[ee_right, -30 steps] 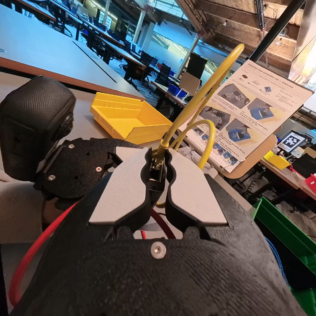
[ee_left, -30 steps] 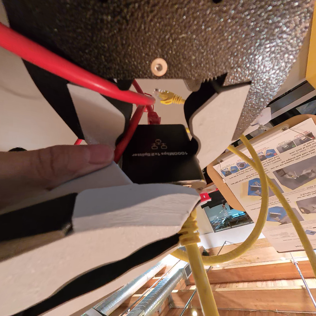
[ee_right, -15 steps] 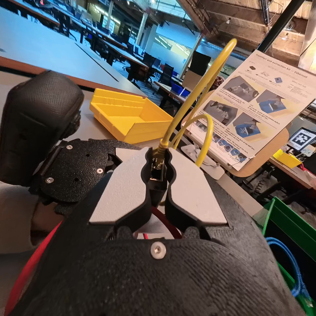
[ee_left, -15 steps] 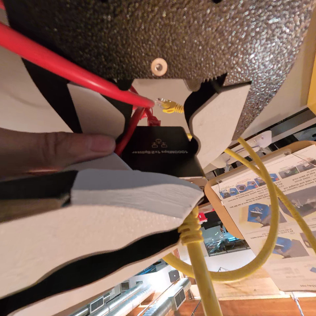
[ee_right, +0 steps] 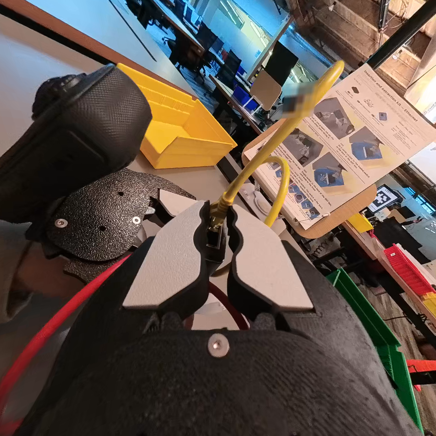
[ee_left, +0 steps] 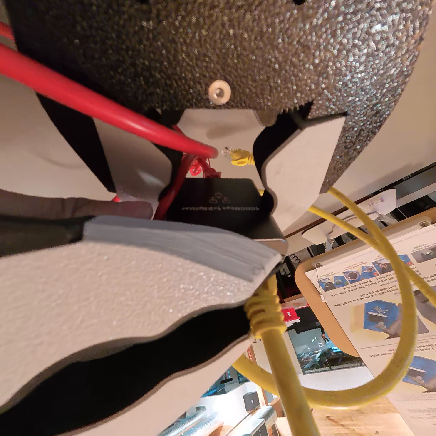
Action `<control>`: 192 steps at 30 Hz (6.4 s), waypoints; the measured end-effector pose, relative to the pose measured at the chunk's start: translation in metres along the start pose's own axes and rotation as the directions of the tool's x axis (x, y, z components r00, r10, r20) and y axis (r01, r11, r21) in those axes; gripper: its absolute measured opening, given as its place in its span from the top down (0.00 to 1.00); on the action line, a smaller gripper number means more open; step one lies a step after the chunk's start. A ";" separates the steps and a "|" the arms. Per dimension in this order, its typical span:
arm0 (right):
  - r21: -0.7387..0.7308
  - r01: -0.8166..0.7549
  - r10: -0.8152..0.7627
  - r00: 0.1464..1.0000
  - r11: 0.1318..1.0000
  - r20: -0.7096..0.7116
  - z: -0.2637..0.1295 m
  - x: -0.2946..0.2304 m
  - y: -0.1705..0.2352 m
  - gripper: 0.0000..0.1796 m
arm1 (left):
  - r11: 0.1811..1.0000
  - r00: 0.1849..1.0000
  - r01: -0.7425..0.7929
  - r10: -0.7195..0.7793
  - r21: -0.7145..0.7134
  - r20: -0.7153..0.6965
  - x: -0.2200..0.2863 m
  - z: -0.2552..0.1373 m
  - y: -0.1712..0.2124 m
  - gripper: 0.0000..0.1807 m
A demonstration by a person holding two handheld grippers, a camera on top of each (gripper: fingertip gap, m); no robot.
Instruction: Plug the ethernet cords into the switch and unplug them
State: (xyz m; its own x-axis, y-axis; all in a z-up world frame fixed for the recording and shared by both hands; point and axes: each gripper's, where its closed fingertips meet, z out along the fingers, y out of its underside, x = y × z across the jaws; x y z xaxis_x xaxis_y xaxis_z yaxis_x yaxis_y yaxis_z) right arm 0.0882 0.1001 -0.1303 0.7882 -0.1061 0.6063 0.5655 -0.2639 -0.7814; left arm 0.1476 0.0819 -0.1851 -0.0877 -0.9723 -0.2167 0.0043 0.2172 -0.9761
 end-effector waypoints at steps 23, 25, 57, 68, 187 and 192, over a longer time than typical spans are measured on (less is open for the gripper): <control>-0.054 0.172 -0.165 0.980 0.984 0.111 -0.003 -0.003 0.007 0.93 | 0.997 0.999 -0.051 0.050 -0.062 -0.016 0.001 -0.001 0.011 0.58; -0.059 0.191 -0.183 0.976 0.980 0.119 -0.004 -0.003 0.007 0.93 | 0.995 0.997 -0.074 0.073 -0.071 -0.020 0.001 -0.001 0.012 0.58; 0.152 -0.672 0.597 0.722 0.725 0.349 -0.051 0.017 0.007 0.92 | 0.790 0.821 -0.542 0.570 -0.287 0.020 -0.002 -0.015 -0.009 0.59; -0.013 -0.276 0.270 0.928 0.961 0.256 -0.117 0.043 -0.025 0.86 | 0.428 0.500 -0.852 0.835 -0.301 -0.228 -0.009 -0.014 -0.007 0.58; 0.117 -0.646 0.542 0.713 0.754 0.444 -0.067 0.006 -0.007 0.91 | 0.667 0.331 0.741 -0.464 -0.079 -0.822 0.015 -0.057 -0.120 0.87; 0.066 -0.678 0.589 0.679 0.732 0.438 -0.065 0.005 -0.007 0.91 | 0.681 0.337 0.729 -0.448 -0.071 -0.828 0.014 -0.058 -0.119 0.87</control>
State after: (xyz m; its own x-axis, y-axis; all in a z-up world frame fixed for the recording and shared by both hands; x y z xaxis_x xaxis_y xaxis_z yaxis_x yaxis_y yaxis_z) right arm 0.0723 0.0394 -0.1128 0.9748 0.1920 -0.1137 -0.1044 -0.0579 -0.9928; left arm 0.0884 0.0472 -0.0717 -0.8566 -0.3532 0.3762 -0.1320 -0.5549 -0.8214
